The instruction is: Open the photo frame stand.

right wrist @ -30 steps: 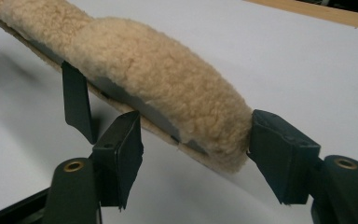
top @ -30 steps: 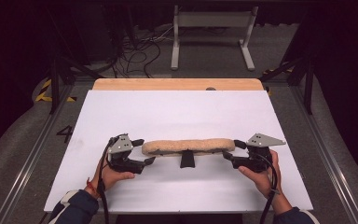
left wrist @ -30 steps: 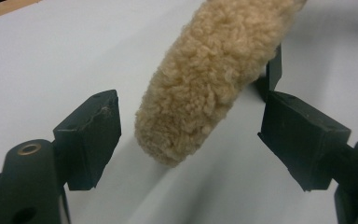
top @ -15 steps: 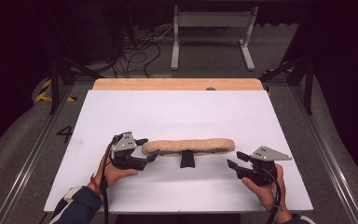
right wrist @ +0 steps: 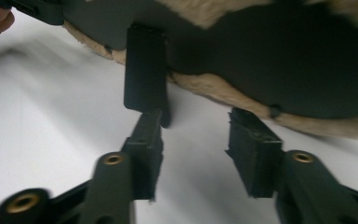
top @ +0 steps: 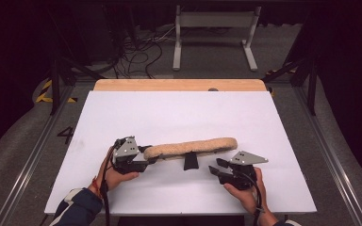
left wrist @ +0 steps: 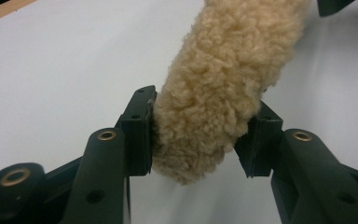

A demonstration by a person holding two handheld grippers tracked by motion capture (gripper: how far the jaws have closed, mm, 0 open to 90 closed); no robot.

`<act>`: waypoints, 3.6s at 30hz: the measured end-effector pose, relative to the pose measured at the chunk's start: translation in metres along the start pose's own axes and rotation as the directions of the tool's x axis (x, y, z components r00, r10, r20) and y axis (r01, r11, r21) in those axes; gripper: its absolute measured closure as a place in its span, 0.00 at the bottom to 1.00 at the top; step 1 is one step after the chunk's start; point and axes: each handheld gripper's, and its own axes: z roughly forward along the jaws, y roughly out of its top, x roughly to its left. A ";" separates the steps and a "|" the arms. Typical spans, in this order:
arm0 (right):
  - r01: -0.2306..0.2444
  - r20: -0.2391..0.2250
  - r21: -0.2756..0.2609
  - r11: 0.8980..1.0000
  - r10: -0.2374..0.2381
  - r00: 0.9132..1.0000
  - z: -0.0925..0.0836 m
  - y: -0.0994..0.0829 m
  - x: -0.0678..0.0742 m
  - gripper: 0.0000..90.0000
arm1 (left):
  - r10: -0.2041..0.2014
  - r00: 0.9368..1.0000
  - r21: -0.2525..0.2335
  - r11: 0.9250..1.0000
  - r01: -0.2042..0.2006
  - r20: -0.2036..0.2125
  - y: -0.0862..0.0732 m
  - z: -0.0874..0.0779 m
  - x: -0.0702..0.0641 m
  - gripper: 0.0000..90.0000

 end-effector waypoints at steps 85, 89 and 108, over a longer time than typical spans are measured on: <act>-0.004 0.194 -0.093 0.996 0.022 0.981 -0.006 0.021 -0.029 1.00 | 0.078 0.996 0.051 0.996 -0.076 -0.038 -0.001 -0.008 -0.028 0.70; -0.007 0.204 -0.101 0.995 0.028 0.979 -0.006 0.022 -0.032 1.00 | 0.077 0.996 0.051 0.996 -0.075 -0.037 -0.001 -0.009 -0.029 0.70; -0.042 0.239 -0.101 0.994 0.065 0.969 -0.001 0.023 -0.048 1.00 | 0.091 0.996 0.052 0.995 -0.090 -0.019 -0.001 -0.009 -0.032 0.70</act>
